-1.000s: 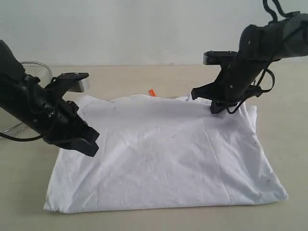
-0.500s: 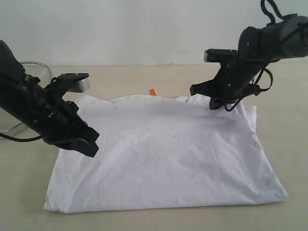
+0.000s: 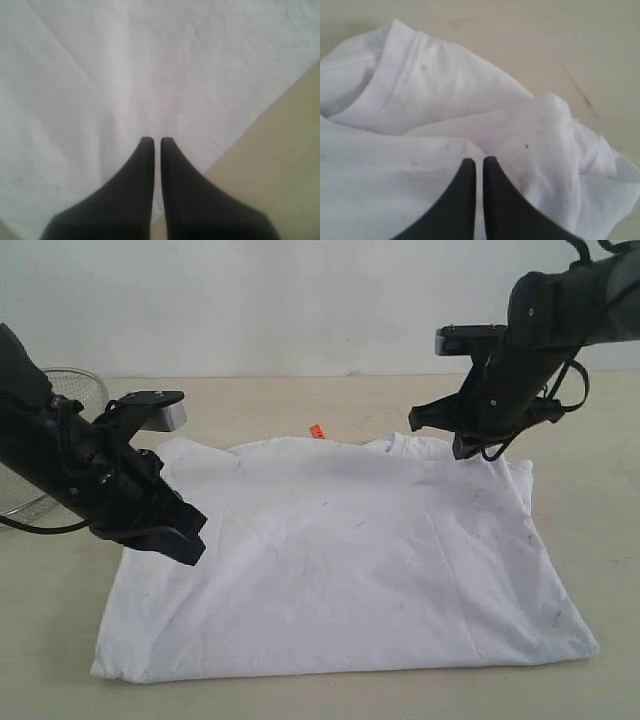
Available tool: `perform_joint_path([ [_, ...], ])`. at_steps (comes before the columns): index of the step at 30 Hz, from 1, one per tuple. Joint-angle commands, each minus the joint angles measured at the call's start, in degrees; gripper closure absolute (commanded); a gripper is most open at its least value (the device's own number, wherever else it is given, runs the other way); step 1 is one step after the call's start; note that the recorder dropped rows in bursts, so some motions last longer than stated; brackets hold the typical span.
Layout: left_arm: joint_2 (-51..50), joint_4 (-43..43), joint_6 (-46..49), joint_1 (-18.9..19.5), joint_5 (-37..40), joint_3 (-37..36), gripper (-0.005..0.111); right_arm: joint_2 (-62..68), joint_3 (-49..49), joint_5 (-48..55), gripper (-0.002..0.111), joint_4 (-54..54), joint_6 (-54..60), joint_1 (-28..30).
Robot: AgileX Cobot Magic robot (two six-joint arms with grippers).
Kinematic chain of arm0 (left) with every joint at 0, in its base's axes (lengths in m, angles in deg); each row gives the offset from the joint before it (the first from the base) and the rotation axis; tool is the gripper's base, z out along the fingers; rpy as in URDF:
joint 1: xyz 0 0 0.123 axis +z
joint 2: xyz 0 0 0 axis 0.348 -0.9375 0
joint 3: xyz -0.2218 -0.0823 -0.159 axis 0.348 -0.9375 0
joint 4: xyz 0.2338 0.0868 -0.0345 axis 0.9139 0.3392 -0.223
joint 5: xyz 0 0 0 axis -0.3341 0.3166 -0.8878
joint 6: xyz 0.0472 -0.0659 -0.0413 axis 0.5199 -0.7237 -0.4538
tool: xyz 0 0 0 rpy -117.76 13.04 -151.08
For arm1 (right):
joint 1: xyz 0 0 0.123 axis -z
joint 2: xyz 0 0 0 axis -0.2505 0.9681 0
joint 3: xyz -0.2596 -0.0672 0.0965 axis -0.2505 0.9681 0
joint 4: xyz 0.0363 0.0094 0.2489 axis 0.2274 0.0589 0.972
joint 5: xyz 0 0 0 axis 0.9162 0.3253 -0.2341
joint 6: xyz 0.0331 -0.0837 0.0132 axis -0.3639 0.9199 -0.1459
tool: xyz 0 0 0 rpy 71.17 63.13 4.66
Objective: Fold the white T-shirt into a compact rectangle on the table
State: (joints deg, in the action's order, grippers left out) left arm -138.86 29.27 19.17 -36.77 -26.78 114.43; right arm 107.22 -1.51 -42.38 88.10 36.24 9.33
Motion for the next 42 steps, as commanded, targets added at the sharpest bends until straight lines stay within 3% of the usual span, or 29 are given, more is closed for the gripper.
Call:
perform_joint_path([
  [1,0.3,-0.7,0.0,-0.3,0.0,0.1,0.102,3.4,0.3,-0.2,0.108,-1.1,-1.0,3.2],
  [13,0.3,-0.7,0.0,-0.3,0.9,0.1,0.102,1.8,0.3,-1.1,0.108,-0.4,0.1,5.8],
  [19,0.3,-0.7,0.0,-0.3,0.7,0.1,0.102,-4.4,0.3,-2.4,0.108,10.1,7.9,5.6],
  [24,0.3,-0.7,0.2,-0.3,0.5,0.1,0.102,-4.3,0.3,1.0,0.108,22.7,17.6,2.7],
  [33,0.3,-0.7,0.3,-0.3,-0.2,0.1,0.102,-1.3,0.3,-3.9,0.108,23.3,18.5,-4.8],
  [42,0.3,-0.7,0.3,-0.3,0.4,0.1,0.102,4.9,0.3,-9.9,0.108,25.1,16.9,-5.2],
])
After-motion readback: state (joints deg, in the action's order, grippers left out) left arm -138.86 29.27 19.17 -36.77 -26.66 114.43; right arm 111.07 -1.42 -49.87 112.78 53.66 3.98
